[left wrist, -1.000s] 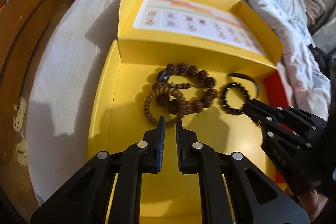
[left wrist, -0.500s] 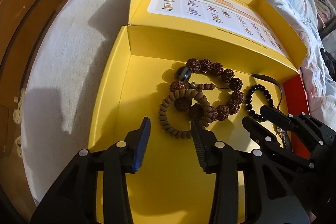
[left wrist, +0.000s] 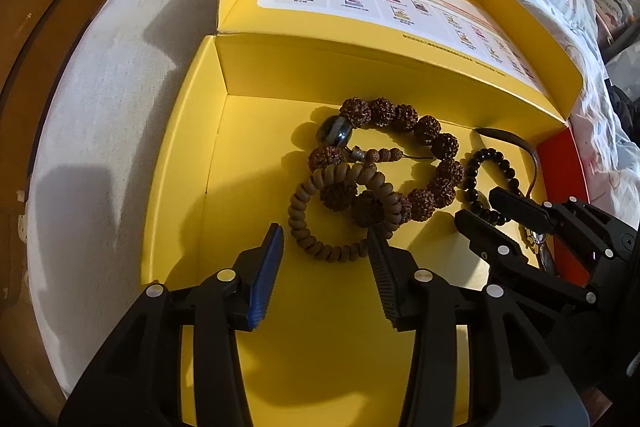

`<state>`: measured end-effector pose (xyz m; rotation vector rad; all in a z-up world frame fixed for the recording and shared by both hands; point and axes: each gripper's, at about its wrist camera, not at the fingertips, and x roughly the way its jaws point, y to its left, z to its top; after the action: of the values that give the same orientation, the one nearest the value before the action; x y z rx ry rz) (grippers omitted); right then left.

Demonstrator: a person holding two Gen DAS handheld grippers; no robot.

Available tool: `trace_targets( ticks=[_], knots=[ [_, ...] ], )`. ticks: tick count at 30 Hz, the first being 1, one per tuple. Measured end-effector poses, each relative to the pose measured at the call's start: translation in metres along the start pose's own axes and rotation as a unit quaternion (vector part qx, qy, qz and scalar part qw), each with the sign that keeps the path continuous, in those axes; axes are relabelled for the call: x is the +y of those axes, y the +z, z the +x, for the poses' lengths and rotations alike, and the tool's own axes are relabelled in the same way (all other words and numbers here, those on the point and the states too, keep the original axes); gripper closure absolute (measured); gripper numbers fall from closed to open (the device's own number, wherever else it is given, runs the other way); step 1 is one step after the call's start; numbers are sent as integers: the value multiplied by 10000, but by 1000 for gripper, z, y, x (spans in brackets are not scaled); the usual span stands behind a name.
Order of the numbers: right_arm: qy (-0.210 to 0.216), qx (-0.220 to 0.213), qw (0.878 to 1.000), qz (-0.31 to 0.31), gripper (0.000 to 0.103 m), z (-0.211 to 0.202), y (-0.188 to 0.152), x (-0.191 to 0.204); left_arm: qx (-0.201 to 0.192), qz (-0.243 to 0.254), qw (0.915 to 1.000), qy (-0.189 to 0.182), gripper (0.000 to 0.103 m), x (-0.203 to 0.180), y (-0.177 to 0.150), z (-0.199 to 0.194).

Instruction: Organize jewelry

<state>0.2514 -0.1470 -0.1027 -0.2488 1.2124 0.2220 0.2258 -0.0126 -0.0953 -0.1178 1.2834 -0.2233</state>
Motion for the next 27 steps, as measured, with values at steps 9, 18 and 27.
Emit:
trace_targets(
  ticks=[9, 18, 27],
  knots=[
    [123, 19, 9994, 332, 85, 0, 3, -16, 26, -72, 9996, -270, 66, 4, 2, 1],
    [249, 100, 9986, 461, 91, -2, 3, -22, 68, -186, 9991, -374, 91, 7, 4, 1],
    [467, 123, 9968, 639, 91, -6, -2, -30, 97, -181, 9995, -227, 93, 9, 2, -2]
  ],
)
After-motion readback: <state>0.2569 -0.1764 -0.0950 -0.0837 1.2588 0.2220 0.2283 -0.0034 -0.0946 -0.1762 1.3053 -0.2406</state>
